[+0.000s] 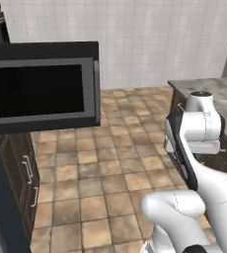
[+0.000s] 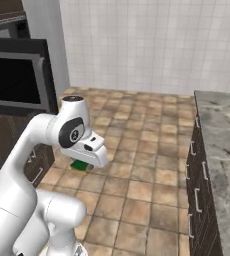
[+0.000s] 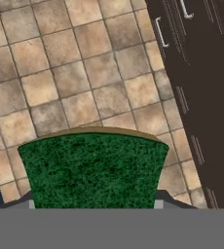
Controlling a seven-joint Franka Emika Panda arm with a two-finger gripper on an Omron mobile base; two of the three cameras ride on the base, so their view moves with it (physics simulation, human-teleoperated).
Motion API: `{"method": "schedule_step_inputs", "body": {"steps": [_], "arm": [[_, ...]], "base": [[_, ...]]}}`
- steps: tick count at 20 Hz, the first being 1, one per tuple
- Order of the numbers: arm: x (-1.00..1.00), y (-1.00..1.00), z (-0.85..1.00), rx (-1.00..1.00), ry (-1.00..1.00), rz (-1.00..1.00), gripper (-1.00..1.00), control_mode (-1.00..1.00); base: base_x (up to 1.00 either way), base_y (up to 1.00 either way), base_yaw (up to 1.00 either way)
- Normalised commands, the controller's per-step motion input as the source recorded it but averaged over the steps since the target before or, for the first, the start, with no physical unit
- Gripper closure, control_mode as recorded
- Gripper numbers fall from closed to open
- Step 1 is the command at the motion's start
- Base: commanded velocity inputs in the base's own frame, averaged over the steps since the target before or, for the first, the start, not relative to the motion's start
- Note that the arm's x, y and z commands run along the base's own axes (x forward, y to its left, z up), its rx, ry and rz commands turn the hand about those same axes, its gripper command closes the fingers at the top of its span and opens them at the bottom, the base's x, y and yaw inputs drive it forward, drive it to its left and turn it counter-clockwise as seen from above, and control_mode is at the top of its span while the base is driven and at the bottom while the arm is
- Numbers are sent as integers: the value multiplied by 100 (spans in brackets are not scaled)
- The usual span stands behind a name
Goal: Place the sponge inside the microwave to prepare for sanitizing.
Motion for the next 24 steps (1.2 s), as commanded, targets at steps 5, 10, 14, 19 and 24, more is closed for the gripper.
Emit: {"method": "schedule_step_inputs", "body": {"steps": [5, 10, 14, 19, 24], "arm": [[0, 0, 0, 0, 0, 0, 100, 100], [0, 0, 0, 0, 0, 0, 100, 100], [0, 0, 0, 0, 0, 0, 100, 100], [0, 0, 0, 0, 0, 0, 100, 100], [0, 0, 0, 0, 0, 0, 100, 100]], "base": [[63, -51, 13], [74, -20, 9], [90, -47, 14], [87, -46, 14], [77, -47, 14]]}}
